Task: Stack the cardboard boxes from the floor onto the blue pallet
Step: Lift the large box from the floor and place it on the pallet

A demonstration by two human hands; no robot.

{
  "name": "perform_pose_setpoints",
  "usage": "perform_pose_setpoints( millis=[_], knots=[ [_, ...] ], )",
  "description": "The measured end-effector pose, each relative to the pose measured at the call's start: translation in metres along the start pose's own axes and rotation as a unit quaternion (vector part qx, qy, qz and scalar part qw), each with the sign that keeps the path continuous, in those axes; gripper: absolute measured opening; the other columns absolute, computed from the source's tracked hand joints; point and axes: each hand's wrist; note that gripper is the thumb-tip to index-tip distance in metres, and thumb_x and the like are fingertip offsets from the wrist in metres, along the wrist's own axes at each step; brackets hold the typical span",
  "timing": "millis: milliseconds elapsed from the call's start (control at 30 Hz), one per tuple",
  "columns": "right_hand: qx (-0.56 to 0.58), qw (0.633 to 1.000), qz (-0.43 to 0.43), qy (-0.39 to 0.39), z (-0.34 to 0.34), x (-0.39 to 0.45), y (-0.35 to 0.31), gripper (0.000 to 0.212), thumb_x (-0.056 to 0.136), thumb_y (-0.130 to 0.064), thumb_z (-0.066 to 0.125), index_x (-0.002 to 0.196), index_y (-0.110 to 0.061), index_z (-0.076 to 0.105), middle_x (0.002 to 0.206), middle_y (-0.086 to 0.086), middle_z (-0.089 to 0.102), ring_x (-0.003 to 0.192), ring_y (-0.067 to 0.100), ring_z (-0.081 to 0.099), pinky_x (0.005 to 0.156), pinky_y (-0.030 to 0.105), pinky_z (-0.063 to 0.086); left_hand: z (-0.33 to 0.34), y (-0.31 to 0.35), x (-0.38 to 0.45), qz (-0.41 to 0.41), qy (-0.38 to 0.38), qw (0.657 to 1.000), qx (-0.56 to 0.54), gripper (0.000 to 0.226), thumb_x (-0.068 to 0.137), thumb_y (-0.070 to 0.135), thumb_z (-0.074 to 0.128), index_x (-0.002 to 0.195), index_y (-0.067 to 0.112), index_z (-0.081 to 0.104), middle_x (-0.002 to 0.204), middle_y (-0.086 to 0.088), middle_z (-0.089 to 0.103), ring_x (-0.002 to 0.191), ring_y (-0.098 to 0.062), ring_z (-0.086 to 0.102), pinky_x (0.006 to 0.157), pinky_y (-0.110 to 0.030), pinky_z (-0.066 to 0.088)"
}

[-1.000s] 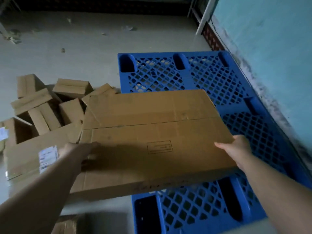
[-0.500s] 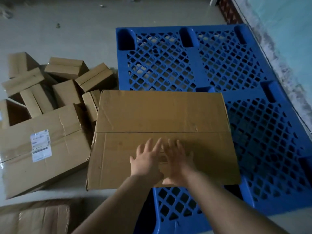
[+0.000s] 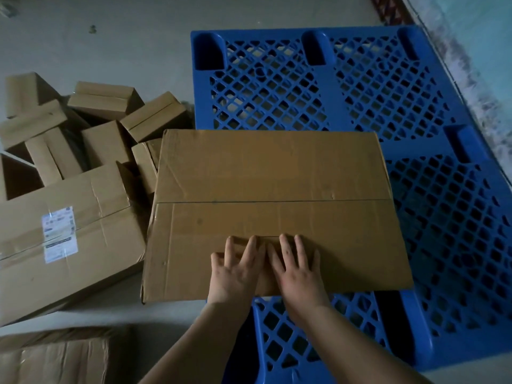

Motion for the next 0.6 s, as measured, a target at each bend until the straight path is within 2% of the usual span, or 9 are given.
perform_pose_setpoints(
  millis=[200, 333, 400, 500, 600],
  knots=[
    [0.013, 0.999, 0.045, 0.017, -0.033, 0.05, 0.022, 0.111, 0.08, -0.015, 0.068, 0.142, -0.03, -0.023, 0.148, 0.005, -0.036, 0.136, 0.04, -0.027, 0.105, 0.068, 0.005, -0.031, -0.016, 0.049, 0.007, 0.029, 1.0, -0.004, 0.092, 0.085, 0.017, 0.055, 0.143, 0.033, -0.014, 0.155, 0.006, -0.015, 0.141, -0.036, -0.009, 0.112, -0.053, 0.018],
    [0.019, 0.997, 0.068, 0.043, -0.057, 0.084, 0.038, 0.103, 0.084, -0.014, 0.062, 0.143, -0.034, -0.019, 0.151, 0.003, -0.03, 0.138, 0.038, -0.022, 0.106, 0.068, 0.008, -0.06, -0.027, 0.087, 0.025, 0.044, 0.998, -0.034, 0.092, 0.083, 0.016, 0.058, 0.144, 0.033, -0.008, 0.156, 0.007, -0.01, 0.141, -0.036, -0.009, 0.112, -0.055, 0.016],
    [0.016, 0.995, 0.079, 0.053, -0.069, 0.1, 0.046, 0.106, 0.082, -0.013, 0.062, 0.142, -0.034, -0.022, 0.15, 0.004, -0.03, 0.138, 0.038, -0.022, 0.106, 0.067, 0.007, -0.075, -0.031, 0.105, 0.037, 0.048, 0.998, -0.034, 0.089, 0.084, 0.017, 0.057, 0.145, 0.031, -0.006, 0.156, 0.007, -0.009, 0.141, -0.035, -0.008, 0.112, -0.055, 0.013],
    [-0.01, 0.994, 0.087, 0.073, -0.085, 0.124, 0.062, 0.11, 0.08, -0.015, 0.064, 0.141, -0.032, -0.025, 0.15, 0.004, -0.031, 0.138, 0.038, -0.022, 0.105, 0.068, 0.008, -0.091, -0.045, 0.131, 0.05, 0.066, 0.996, -0.044, 0.082, 0.085, 0.014, 0.055, 0.146, 0.029, 0.003, 0.157, 0.005, -0.003, 0.143, -0.029, -0.005, 0.115, -0.047, 0.011],
    [-0.026, 0.992, 0.089, 0.08, -0.103, 0.147, 0.08, 0.111, 0.079, -0.013, 0.066, 0.141, -0.032, -0.024, 0.15, 0.004, -0.03, 0.138, 0.038, -0.021, 0.105, 0.068, 0.007, -0.106, -0.06, 0.149, 0.039, 0.082, 0.996, -0.025, 0.081, 0.084, 0.02, 0.06, 0.145, 0.032, 0.008, 0.156, 0.007, 0.003, 0.143, -0.026, 0.001, 0.112, -0.049, 0.02]
  ],
)
Point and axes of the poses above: each hand's wrist, its own x-axis towards the middle knuckle, its own z-axis out of the palm, y = z × x
